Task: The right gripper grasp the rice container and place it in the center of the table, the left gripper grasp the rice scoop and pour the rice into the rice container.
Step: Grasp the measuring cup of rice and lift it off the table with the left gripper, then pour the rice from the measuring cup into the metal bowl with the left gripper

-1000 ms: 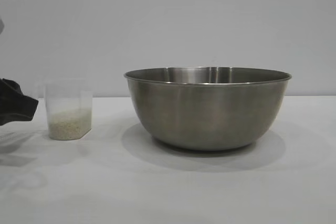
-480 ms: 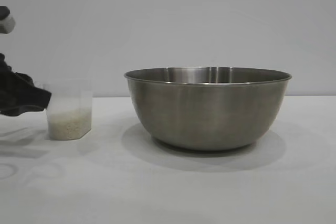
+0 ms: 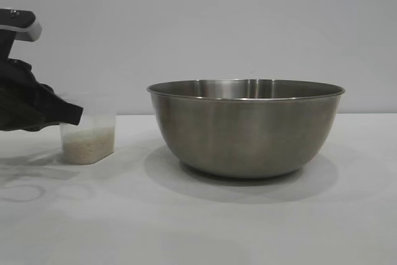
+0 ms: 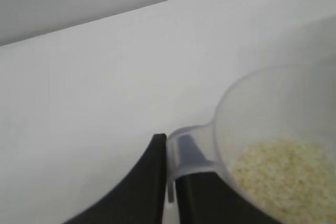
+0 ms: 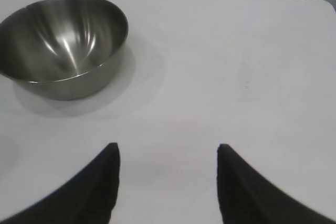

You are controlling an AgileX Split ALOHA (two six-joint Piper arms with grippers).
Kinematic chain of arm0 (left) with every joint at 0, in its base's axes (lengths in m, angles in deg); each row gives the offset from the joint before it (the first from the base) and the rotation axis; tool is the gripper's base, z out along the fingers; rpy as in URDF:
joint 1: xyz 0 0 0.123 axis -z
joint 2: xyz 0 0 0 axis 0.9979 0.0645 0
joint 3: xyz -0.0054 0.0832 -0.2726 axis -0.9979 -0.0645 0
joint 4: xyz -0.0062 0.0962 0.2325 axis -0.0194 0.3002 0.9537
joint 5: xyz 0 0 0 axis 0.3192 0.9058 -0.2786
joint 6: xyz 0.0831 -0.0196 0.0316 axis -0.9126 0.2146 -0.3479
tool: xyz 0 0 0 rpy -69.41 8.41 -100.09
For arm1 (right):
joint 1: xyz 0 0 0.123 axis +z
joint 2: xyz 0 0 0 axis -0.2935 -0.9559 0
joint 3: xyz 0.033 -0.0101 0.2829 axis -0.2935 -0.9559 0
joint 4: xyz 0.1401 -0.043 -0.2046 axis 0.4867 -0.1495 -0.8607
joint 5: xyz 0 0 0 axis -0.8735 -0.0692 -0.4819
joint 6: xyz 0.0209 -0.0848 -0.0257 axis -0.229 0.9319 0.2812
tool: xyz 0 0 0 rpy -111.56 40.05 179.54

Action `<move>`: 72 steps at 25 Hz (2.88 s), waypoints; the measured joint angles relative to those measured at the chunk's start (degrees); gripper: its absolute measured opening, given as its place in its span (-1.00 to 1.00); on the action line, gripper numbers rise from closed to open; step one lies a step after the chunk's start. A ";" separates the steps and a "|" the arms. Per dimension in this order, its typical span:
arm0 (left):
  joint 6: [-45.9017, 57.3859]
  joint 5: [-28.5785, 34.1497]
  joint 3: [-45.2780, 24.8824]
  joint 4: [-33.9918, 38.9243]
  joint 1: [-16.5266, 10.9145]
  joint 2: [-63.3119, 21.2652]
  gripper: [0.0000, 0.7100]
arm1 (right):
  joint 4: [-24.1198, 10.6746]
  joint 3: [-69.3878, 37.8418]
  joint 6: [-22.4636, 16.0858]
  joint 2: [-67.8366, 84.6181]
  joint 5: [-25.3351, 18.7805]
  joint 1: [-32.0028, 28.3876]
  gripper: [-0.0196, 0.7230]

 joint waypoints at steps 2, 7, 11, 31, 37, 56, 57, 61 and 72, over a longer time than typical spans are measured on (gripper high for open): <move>-0.26 0.44 0.25 1.10 0.00 -1.00 -1.00 | 0.00 0.00 0.00 0.00 0.00 0.00 0.13; -6.72 0.81 2.84 6.26 -0.12 -6.08 -1.00 | 0.00 0.00 0.00 0.00 0.00 0.00 0.13; -12.36 0.81 6.45 12.81 -0.12 -8.76 -1.00 | 0.00 0.00 0.00 0.00 0.00 0.00 0.13; -60.44 20.51 25.28 27.12 11.54 -10.34 -1.00 | 0.00 0.00 0.00 0.00 0.00 0.00 0.13; -70.57 22.77 25.39 35.19 12.55 -10.34 -1.00 | 0.00 0.00 0.00 0.00 0.00 0.00 0.13; -88.86 24.44 25.39 49.32 13.12 -10.34 -1.00 | 0.00 0.00 0.00 0.00 0.00 0.00 0.13; -88.87 24.36 25.39 49.32 13.12 -10.34 -1.00 | 0.00 0.00 0.00 0.00 0.00 0.00 0.13; -88.96 24.18 25.39 49.32 13.12 -10.34 -1.00 | 0.00 0.00 0.00 0.00 0.00 0.00 0.13; -48.71 21.66 25.49 19.78 13.25 -10.34 -1.00 | 0.00 0.00 0.00 0.00 0.00 0.00 0.13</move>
